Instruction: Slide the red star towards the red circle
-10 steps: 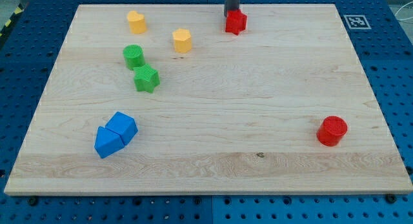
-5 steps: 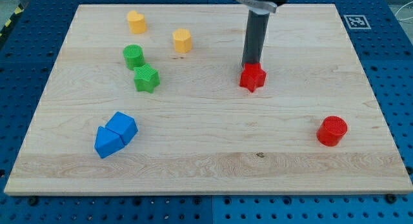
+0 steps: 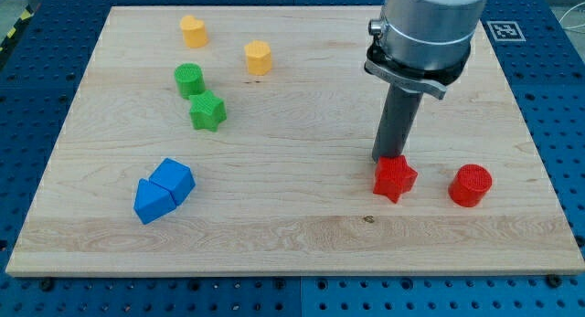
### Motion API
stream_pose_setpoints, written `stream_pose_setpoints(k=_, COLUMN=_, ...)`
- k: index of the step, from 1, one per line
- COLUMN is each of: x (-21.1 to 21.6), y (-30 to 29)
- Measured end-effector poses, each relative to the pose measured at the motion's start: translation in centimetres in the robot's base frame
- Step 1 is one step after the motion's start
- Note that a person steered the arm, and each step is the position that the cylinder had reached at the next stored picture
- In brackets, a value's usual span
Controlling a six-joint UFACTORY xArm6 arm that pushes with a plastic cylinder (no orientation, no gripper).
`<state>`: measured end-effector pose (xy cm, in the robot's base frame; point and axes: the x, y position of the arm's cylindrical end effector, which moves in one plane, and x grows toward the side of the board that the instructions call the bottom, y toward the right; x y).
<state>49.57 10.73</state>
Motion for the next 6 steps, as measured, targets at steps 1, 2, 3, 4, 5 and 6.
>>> stream_pose_setpoints(k=1, x=1.5, y=-1.9)
stream_pose_setpoints(k=2, x=3.1, y=-2.6)
stream_pose_setpoints(k=3, x=5.2, y=-1.6)
stream_pose_setpoints(k=4, x=6.3, y=-1.4)
stream_pose_setpoints(k=5, x=7.6, y=-3.2)
stream_pose_setpoints(k=6, x=9.0, y=-1.4)
